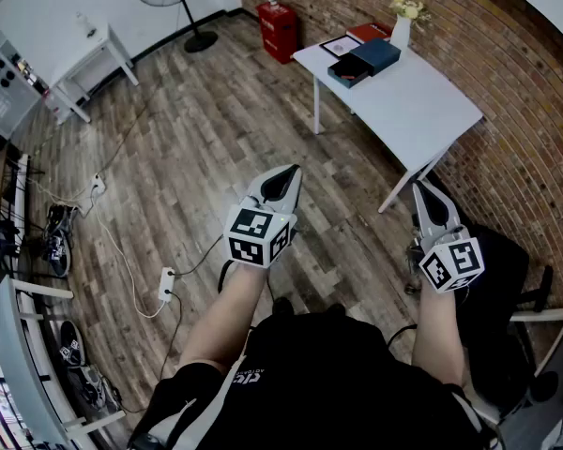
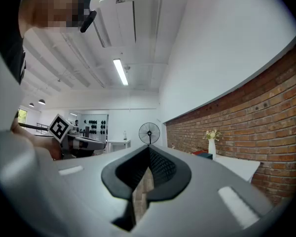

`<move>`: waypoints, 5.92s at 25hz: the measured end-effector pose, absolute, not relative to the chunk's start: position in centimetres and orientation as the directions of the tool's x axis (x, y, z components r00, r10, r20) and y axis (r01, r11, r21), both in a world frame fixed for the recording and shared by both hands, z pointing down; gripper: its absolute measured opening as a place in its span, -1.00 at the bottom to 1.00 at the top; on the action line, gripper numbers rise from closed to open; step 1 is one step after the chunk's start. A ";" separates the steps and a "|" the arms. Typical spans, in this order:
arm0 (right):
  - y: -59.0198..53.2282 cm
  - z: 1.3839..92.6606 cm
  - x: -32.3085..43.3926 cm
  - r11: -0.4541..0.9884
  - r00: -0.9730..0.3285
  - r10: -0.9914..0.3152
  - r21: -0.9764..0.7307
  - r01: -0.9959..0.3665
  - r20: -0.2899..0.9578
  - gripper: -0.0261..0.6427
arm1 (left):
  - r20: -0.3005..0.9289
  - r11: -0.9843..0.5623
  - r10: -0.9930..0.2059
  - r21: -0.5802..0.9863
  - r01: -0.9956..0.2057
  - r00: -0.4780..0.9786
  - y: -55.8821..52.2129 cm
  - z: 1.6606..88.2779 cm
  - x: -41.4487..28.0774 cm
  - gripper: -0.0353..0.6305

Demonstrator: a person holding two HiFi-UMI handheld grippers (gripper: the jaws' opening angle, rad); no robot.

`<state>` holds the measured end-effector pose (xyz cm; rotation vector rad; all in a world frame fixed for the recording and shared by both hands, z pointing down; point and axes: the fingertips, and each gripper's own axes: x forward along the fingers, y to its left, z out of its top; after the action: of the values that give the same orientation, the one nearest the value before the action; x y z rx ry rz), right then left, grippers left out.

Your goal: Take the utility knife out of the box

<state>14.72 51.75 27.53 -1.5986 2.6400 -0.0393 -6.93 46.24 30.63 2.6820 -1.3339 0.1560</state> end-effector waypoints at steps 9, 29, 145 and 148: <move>53.0 27.7 17.6 0.457 -0.455 -0.889 -0.061 -0.887 -0.046 -0.93 | 0.149 -0.582 -0.796 0.077 -0.810 0.586 47.2 29.7 -5.6 -0.87; 49.3 33.0 15.2 0.565 -0.577 -0.814 -0.131 -0.814 0.073 -0.92 | 0.209 -0.563 -0.789 0.128 -0.816 0.578 43.3 34.4 -3.6 -0.87; -15.9 68.8 15.8 0.983 -0.158 0.092 -0.115 -0.141 0.983 -0.62 | 0.380 -0.645 -0.593 0.302 -0.702 0.709 -27.5 49.4 4.2 -0.87; -16.1 68.7 15.8 0.980 -0.172 0.076 -0.106 -0.171 0.982 -0.63 | 0.381 -0.637 -0.593 0.317 -0.703 0.709 -27.4 49.9 4.1 -0.87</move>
<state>15.76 -16.11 68.75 -0.1840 4.4979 -0.5687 4.11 -27.42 49.85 2.4724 -0.9962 0.3351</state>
